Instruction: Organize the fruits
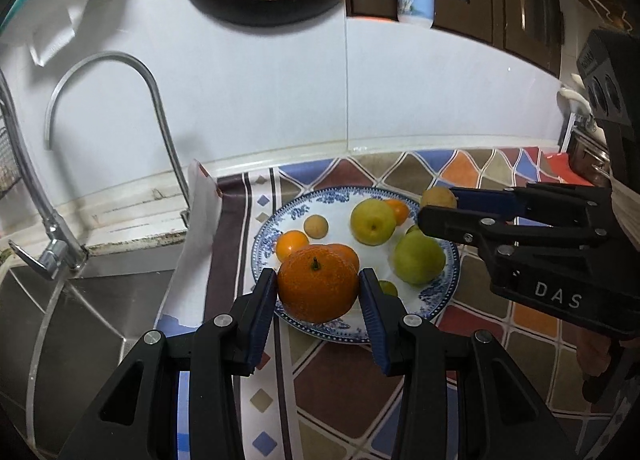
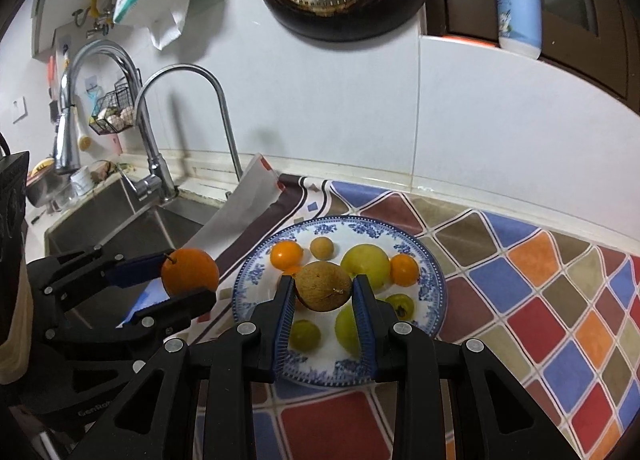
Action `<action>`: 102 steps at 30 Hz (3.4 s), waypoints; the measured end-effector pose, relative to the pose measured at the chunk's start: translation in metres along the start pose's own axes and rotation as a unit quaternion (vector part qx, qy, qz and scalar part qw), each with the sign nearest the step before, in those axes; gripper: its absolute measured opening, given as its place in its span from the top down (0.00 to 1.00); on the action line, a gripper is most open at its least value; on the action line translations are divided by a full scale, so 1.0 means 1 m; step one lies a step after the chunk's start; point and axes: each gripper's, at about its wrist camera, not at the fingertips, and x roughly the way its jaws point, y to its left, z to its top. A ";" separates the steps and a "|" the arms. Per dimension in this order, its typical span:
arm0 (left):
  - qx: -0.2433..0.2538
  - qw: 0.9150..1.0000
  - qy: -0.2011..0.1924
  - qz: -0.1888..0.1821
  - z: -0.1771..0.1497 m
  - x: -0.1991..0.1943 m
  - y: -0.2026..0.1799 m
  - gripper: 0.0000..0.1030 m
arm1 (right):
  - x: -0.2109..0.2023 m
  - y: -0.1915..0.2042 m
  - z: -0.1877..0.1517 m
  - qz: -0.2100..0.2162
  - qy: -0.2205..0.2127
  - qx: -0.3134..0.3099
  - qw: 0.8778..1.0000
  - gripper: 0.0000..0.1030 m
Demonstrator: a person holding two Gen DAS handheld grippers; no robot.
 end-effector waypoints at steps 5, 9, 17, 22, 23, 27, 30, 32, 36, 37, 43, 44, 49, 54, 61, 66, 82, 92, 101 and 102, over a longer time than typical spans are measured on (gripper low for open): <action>0.000 1.000 0.019 -0.005 -0.002 0.021 0.002 0.60 | 0.024 -0.007 0.001 0.005 0.016 0.004 1.000 0.71; 0.004 0.999 0.032 -0.008 -0.002 0.036 0.004 0.60 | 0.040 -0.009 0.001 0.007 0.025 0.002 1.000 0.71; 0.008 0.999 0.038 -0.016 -0.001 0.048 0.003 0.59 | 0.058 -0.013 0.001 0.007 0.035 0.002 0.999 0.70; 0.008 1.000 0.020 -0.009 0.004 0.039 0.003 0.51 | 0.051 -0.015 0.000 -0.008 0.028 0.012 1.000 0.57; 0.007 1.000 0.017 -0.009 0.004 0.035 0.003 0.51 | 0.047 -0.015 0.000 -0.013 0.024 0.012 1.000 0.57; -0.003 1.000 0.001 0.002 0.004 0.014 0.002 0.45 | 0.027 -0.016 -0.003 -0.031 0.013 0.024 0.999 0.57; -0.010 1.000 -0.009 0.009 0.002 -0.003 0.000 0.41 | 0.007 -0.013 -0.009 -0.054 0.007 0.029 0.998 0.57; -0.015 1.000 -0.015 0.013 0.001 -0.012 -0.001 0.34 | -0.008 -0.012 -0.015 -0.073 0.005 0.035 0.997 0.53; -0.020 0.999 -0.033 0.022 -0.002 -0.034 -0.008 0.23 | -0.035 -0.011 -0.024 -0.102 -0.006 0.051 0.994 0.42; -0.022 0.999 -0.037 0.026 -0.003 -0.040 -0.010 0.22 | -0.041 -0.010 -0.027 -0.109 -0.008 0.054 0.993 0.39; -0.035 0.997 -0.060 0.038 -0.007 -0.072 -0.021 0.12 | -0.088 -0.005 -0.037 -0.135 -0.036 0.061 0.988 0.29; -0.036 0.996 -0.065 0.041 -0.008 -0.078 -0.025 0.11 | -0.094 -0.003 -0.038 -0.137 -0.041 0.059 0.988 0.28; -0.044 0.995 -0.079 0.051 -0.015 -0.104 -0.041 0.08 | -0.129 0.002 -0.047 -0.147 -0.065 0.048 0.986 0.21; -0.043 0.993 -0.088 0.063 -0.025 -0.130 -0.060 0.06 | -0.155 0.002 -0.061 -0.146 -0.074 0.050 0.985 0.19; -0.044 0.991 -0.097 0.078 -0.042 -0.167 -0.086 0.04 | -0.192 0.001 -0.085 -0.144 -0.078 0.050 0.985 0.19; -0.038 0.990 -0.105 0.086 -0.053 -0.189 -0.107 0.01 | -0.218 -0.001 -0.104 -0.147 -0.079 0.050 0.985 0.19; -0.029 0.988 -0.121 0.087 -0.082 -0.245 -0.143 0.00 | -0.287 0.007 -0.144 -0.150 -0.094 0.055 0.983 0.16; -0.026 0.987 -0.129 0.088 -0.091 -0.265 -0.149 0.00 | -0.307 0.015 -0.155 -0.148 -0.102 0.055 0.982 0.16; -0.031 0.987 -0.131 0.090 -0.096 -0.274 -0.149 0.00 | -0.314 0.021 -0.159 -0.150 -0.107 0.052 0.982 0.16; -0.032 0.987 -0.131 0.090 -0.097 -0.274 -0.148 0.00 | -0.315 0.021 -0.159 -0.150 -0.107 0.051 0.982 0.16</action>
